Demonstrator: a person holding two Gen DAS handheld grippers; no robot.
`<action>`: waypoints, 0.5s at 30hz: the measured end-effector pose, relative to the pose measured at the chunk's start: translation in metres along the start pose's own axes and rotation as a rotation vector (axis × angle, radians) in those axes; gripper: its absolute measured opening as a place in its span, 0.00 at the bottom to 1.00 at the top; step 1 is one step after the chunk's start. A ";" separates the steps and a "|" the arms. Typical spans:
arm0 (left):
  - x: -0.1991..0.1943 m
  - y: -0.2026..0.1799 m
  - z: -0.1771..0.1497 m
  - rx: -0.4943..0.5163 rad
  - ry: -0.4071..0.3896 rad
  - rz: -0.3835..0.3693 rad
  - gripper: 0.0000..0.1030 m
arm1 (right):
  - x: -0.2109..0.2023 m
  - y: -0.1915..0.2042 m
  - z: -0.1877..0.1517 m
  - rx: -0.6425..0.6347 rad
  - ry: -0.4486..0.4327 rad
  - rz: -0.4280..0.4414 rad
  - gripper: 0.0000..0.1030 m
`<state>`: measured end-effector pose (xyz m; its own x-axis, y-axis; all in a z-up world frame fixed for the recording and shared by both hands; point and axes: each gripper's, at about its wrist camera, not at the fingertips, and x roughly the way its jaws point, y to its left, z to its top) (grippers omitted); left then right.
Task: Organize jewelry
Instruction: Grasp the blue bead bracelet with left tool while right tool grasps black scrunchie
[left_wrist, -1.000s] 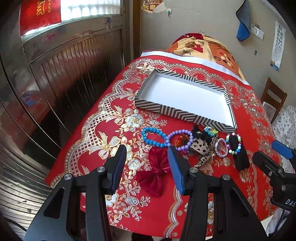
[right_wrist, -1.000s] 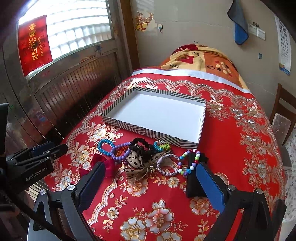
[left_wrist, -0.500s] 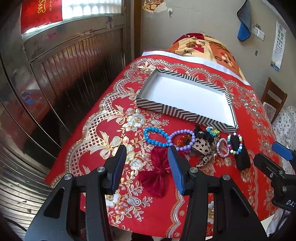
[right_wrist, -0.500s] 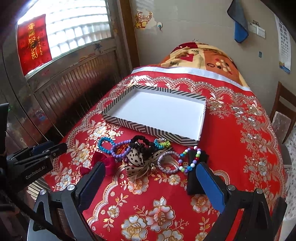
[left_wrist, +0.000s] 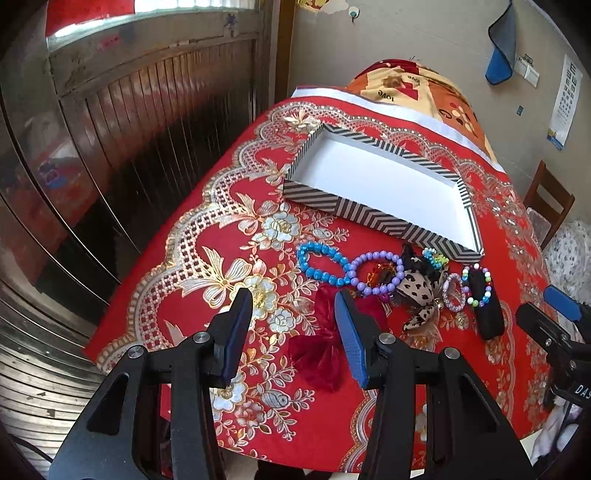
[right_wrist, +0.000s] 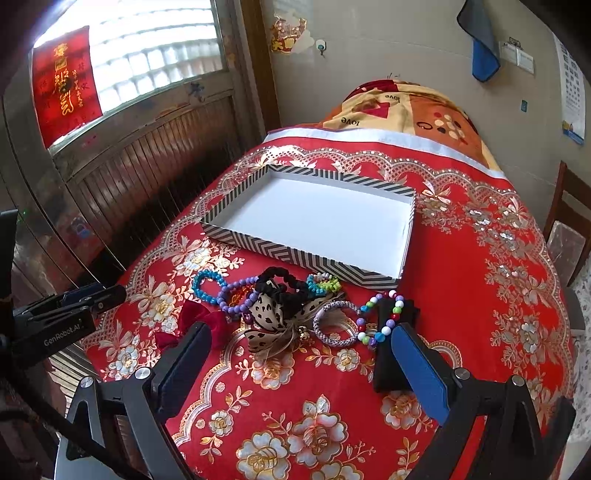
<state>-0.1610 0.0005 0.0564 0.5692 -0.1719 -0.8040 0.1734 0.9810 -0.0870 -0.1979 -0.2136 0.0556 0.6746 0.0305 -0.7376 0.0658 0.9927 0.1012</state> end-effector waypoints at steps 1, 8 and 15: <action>0.002 0.001 0.001 -0.004 0.007 -0.005 0.45 | 0.002 -0.002 0.001 0.001 0.001 0.006 0.95; 0.024 0.003 0.012 -0.019 0.055 -0.043 0.44 | 0.021 -0.005 0.009 -0.014 0.028 0.045 0.82; 0.063 0.010 0.029 -0.048 0.125 -0.083 0.44 | 0.055 0.001 0.023 -0.045 0.085 0.137 0.65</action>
<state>-0.0998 -0.0028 0.0218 0.4497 -0.2434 -0.8594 0.1759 0.9674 -0.1819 -0.1441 -0.2141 0.0305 0.6101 0.1734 -0.7731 -0.0569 0.9828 0.1756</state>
